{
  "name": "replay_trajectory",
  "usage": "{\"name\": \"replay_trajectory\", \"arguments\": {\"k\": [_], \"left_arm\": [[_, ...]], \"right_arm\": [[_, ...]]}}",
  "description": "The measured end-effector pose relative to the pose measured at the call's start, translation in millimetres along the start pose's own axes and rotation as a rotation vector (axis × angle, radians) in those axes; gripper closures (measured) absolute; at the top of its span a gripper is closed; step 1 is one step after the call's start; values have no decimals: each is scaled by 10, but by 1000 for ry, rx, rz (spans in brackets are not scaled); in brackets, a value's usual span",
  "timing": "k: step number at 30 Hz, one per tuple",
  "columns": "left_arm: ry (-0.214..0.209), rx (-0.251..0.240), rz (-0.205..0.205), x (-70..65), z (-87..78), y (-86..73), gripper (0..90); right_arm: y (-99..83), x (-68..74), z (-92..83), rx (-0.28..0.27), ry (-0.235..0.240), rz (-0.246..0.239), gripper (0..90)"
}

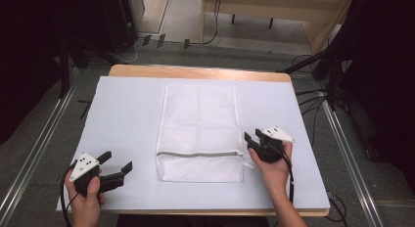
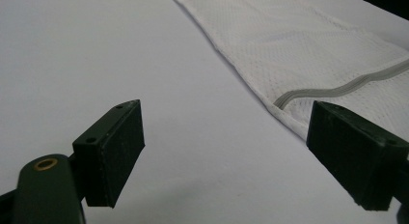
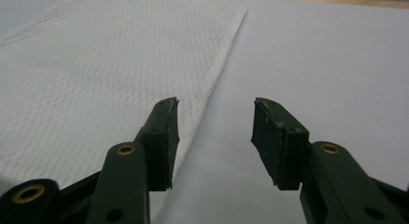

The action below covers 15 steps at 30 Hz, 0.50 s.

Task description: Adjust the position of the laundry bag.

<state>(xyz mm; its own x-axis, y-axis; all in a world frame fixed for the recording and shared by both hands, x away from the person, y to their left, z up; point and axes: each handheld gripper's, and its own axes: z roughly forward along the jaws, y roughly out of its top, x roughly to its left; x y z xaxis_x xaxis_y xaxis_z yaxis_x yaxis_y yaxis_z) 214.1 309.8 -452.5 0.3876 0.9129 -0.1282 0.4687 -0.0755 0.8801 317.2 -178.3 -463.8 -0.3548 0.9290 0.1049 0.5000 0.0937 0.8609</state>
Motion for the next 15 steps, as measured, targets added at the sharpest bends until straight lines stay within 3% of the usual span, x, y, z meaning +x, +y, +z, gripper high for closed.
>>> {"name": "replay_trajectory", "arguments": {"k": [2,3,5,7,11,12,13,15], "left_arm": [[-1,2,2,-17,10,0,133],[9,12,30,-67,23,0,134],[10,14,42,-97,30,4,134],[-11,12,46,-195,63,26,133],[-36,15,52,-305,122,57,133],[-48,23,51,-379,178,80,133],[-48,23,51,-379,178,80,133],[-47,43,73,-521,267,126,135]], "right_arm": [[-61,-17,-75,1,21,7,553],[-200,-57,-221,3,60,26,571],[-270,-76,-281,20,71,31,570],[-393,-86,-415,93,68,36,567],[-426,-30,-493,101,111,35,561],[-410,9,-524,95,138,55,553],[-410,9,-524,95,138,55,553],[-382,37,-512,108,139,64,494]]}}
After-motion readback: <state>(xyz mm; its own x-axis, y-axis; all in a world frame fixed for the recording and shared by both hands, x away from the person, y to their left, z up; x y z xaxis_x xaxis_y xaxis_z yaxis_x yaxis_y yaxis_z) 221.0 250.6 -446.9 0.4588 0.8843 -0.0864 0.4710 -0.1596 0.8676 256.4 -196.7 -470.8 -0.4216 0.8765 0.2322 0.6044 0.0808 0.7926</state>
